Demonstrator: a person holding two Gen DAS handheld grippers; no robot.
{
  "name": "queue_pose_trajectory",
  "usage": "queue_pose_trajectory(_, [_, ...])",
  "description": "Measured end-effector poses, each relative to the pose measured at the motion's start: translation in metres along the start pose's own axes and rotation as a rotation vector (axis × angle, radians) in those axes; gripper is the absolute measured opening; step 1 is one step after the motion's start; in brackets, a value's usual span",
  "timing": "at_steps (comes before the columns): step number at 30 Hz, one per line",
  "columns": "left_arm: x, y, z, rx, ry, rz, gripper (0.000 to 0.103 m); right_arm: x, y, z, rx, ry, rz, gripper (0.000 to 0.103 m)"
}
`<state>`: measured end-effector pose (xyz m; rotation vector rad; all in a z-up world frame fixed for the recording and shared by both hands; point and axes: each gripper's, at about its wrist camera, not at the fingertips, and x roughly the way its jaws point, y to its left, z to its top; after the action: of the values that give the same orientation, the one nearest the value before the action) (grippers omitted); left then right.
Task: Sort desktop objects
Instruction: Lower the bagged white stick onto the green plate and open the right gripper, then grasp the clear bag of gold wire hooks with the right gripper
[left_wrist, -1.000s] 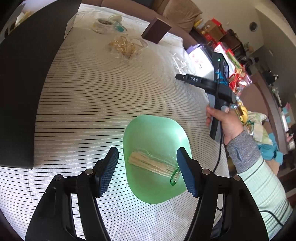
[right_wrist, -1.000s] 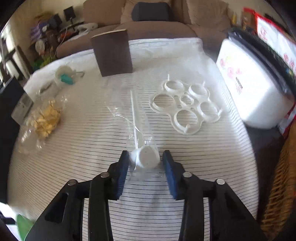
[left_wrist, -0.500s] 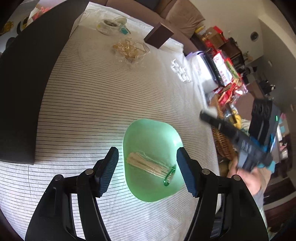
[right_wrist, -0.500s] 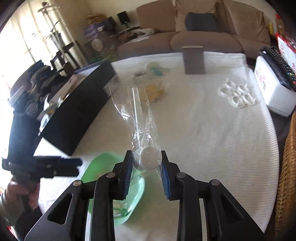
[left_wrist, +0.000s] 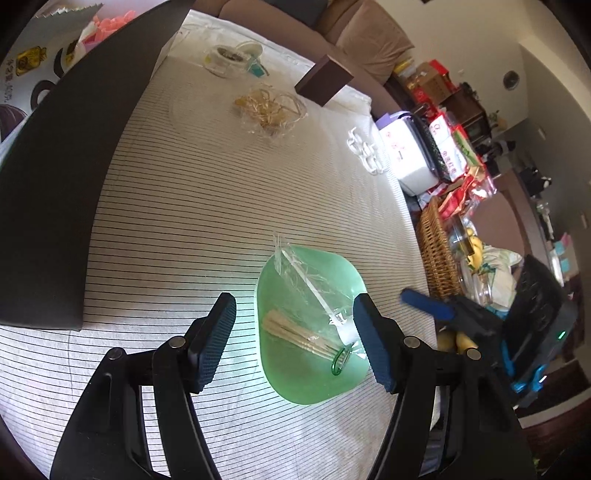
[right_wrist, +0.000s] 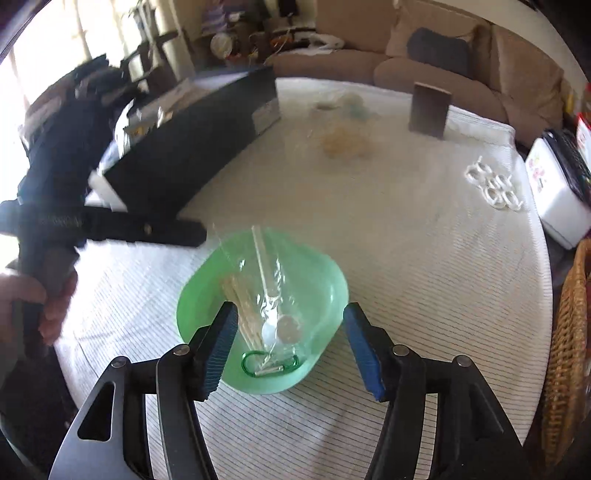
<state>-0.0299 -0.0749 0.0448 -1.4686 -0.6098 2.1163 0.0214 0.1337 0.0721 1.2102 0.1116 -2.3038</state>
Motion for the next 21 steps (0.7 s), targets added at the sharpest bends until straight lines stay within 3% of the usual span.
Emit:
queue_pose_trajectory(3, [0.004,-0.003,-0.003,0.010,0.015,-0.002,0.063,-0.014,-0.026,0.004,0.124,-0.091,0.038,0.072])
queue_pose_trajectory(5, [0.004,-0.005,-0.005,0.024,0.020,-0.002,0.063,-0.008,-0.037,0.004,0.165,-0.093,0.012,0.072])
queue_pose_trajectory(8, [0.005,-0.009,-0.007,0.043,0.020,0.006,0.063,0.004,-0.049,0.015,0.215,-0.086,0.040,0.072])
queue_pose_trajectory(12, [0.004,-0.010,-0.007,0.046,0.020,-0.015,0.063,0.010,-0.046,0.031,0.180,-0.073,0.038,0.072])
queue_pose_trajectory(18, [0.004,-0.011,-0.005,0.043,0.018,-0.029,0.063,0.044,-0.064,0.098,0.213,-0.086,0.083,0.072])
queue_pose_trajectory(21, [0.005,-0.009,-0.004,0.039,0.020,-0.028,0.063,0.078,-0.072,0.141,0.207,-0.051,0.065,0.072])
